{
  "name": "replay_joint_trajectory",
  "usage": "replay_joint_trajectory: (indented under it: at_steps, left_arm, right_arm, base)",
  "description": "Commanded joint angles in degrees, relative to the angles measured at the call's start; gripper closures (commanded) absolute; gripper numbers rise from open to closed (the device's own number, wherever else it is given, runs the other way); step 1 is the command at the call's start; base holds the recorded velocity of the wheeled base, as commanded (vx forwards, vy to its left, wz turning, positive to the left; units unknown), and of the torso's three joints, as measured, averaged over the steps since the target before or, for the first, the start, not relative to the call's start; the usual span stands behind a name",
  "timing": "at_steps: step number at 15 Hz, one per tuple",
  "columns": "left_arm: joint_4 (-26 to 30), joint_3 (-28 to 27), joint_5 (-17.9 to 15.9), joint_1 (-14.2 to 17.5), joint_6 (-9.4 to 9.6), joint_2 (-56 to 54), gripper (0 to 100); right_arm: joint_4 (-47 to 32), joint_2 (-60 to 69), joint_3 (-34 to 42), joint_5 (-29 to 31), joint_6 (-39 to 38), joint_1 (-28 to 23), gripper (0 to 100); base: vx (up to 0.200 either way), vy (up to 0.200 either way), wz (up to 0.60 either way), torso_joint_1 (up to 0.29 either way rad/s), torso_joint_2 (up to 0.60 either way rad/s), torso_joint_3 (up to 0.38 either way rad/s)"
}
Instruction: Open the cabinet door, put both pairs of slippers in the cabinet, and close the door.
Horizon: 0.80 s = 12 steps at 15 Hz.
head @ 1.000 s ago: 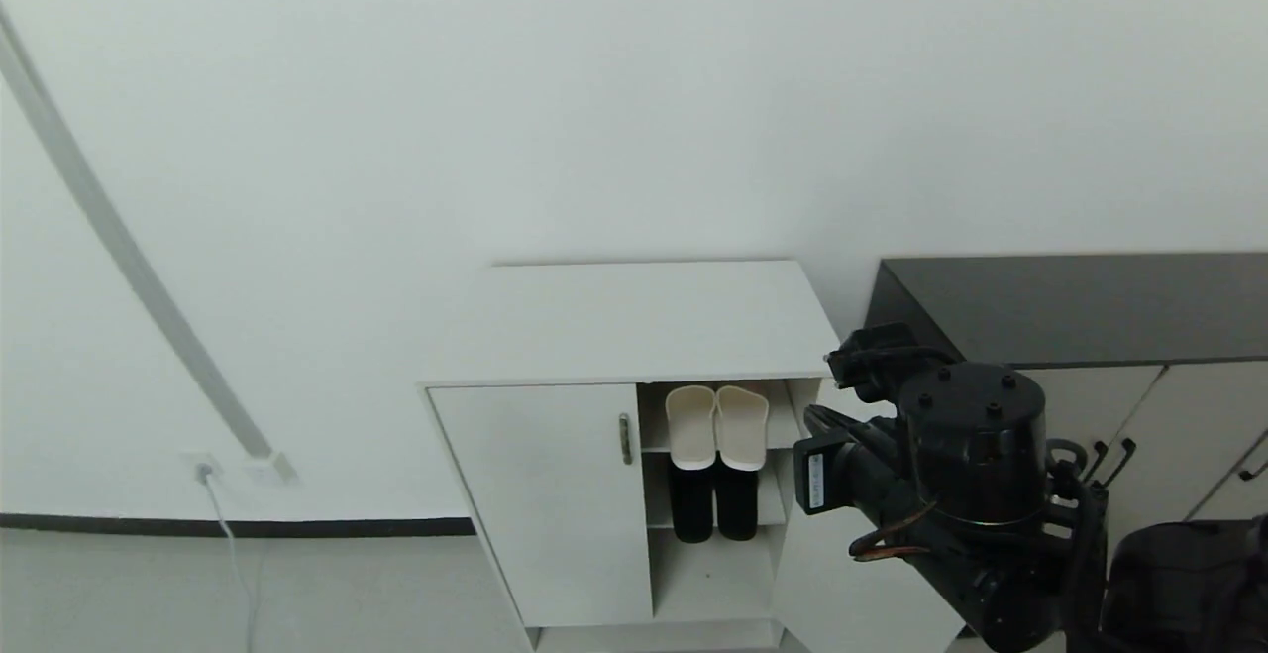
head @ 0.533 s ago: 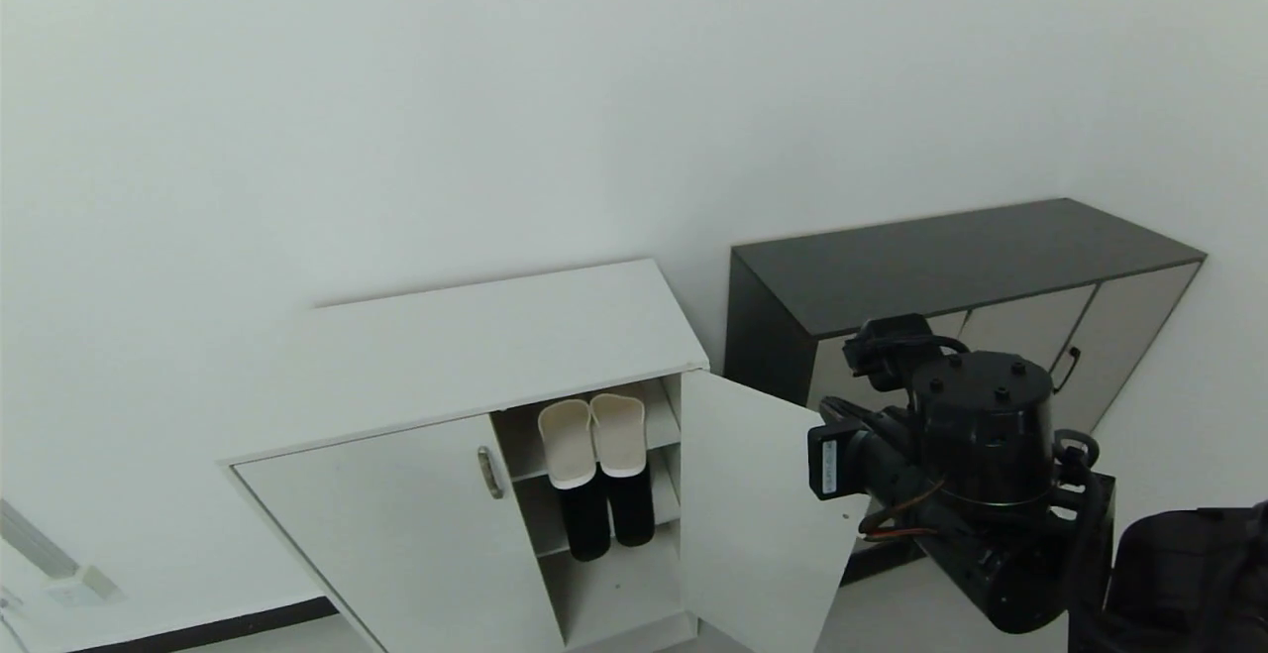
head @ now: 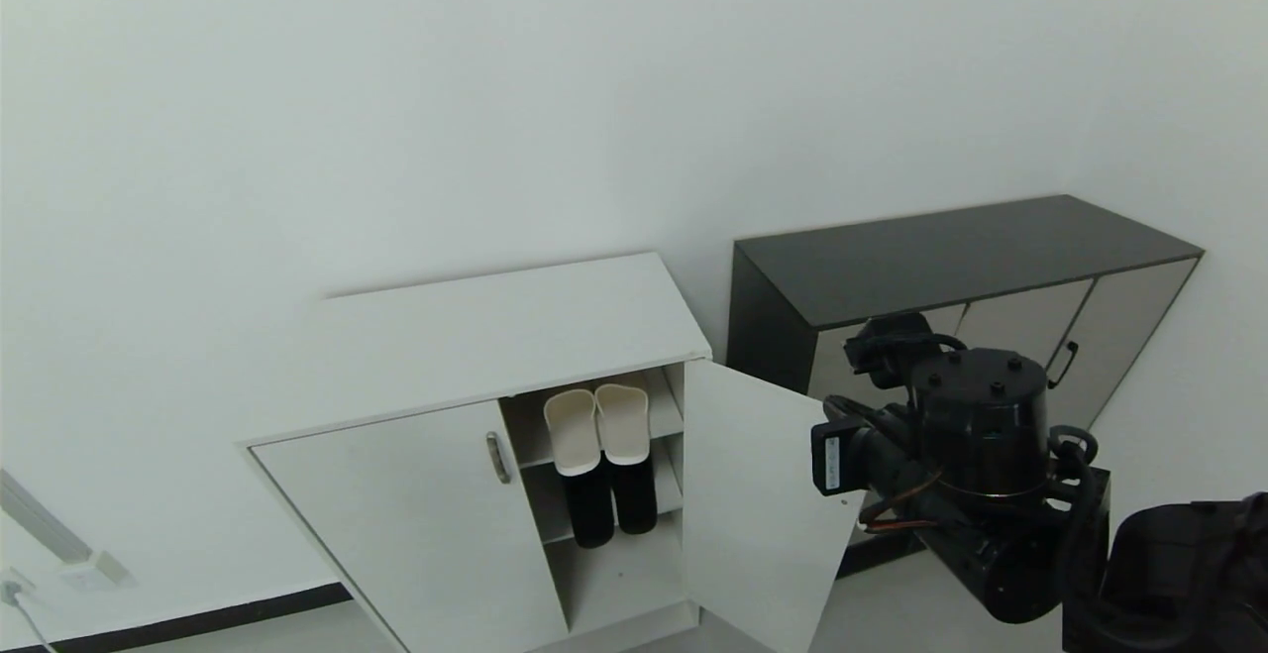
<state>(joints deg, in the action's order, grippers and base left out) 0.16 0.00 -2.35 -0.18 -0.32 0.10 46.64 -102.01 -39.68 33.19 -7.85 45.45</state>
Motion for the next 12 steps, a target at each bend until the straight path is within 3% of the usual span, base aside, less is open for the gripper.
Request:
replay_joint_trajectory:
  at_steps: [1,2,5,6,9,12]
  left_arm:
    - [0.02,0.00,-0.02,0.01,-0.03,0.08,100]
    - [0.02,0.00,-0.02,0.01,0.05,0.08,100]
    - [0.02,0.00,-0.11,0.01,0.14,-0.01,100]
    - [0.02,0.00,-0.20,0.01,0.14,0.08,100]
    - [0.02,0.00,-0.20,0.01,0.14,-0.01,100]
    - [0.02,0.00,-0.20,0.01,0.14,0.08,100]
  right_arm:
    - [0.03,-0.12,-0.05,0.03,0.29,-0.01,100]
    - [0.12,-0.29,-0.13,0.12,0.38,-0.18,100]
    - [1.26,-2.58,-2.77,-0.76,1.26,-4.23,100]
    - [0.20,-3.90,-5.58,-4.81,2.05,-7.74,100]
    - [-12.72,-11.37,-22.28,-10.34,1.61,-18.02,100]
    - [-23.17,-18.84,-37.14,-13.77,-2.52,-22.33,100]
  base:
    - [-0.200,0.000,0.00,-0.007,-0.01,-0.002]
    - [-0.200,0.000,0.00,-0.012,-0.01,0.007]
    - [0.000,0.000,0.00,0.000,0.00,0.000]
    - [0.000,0.000,0.00,0.000,0.00,0.000]
    - [0.000,0.000,0.00,0.000,0.00,0.000]
    - [0.000,0.000,0.00,0.000,0.00,0.000]
